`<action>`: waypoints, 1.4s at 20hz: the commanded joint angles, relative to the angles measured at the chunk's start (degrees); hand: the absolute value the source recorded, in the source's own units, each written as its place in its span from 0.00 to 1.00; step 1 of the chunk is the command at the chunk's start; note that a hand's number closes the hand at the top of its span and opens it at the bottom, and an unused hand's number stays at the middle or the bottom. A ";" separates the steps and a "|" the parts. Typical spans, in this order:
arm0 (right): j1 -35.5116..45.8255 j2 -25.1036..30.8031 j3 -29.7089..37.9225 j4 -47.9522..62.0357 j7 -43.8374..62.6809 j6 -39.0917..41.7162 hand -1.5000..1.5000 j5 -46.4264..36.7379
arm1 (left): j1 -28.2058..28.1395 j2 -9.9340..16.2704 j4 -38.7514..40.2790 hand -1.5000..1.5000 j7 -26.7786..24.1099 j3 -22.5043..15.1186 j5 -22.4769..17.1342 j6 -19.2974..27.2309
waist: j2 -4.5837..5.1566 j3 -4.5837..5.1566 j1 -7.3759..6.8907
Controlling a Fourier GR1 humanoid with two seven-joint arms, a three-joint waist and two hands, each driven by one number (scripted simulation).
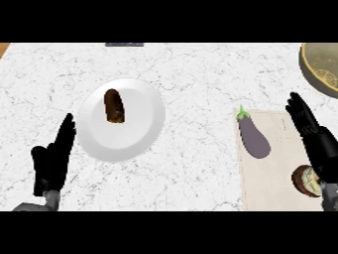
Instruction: Pick the cupcake from the placemat and place it in the bowl
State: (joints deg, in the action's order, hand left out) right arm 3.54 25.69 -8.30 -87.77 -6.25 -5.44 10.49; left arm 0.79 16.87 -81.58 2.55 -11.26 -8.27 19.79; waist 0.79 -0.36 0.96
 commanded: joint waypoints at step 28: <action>-17.75 31.55 31.48 -6.20 -26.75 31.89 0.00 -6.80 | 7.18 5.60 -5.91 0.50 2.32 9.45 1.09 -6.95 | -0.85 0.40 -0.75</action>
State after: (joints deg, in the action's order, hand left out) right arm -16.71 55.70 21.13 -90.83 -38.03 23.03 2.89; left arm 7.65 23.78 -87.01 4.93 -1.59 -8.50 12.70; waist -0.10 0.03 0.56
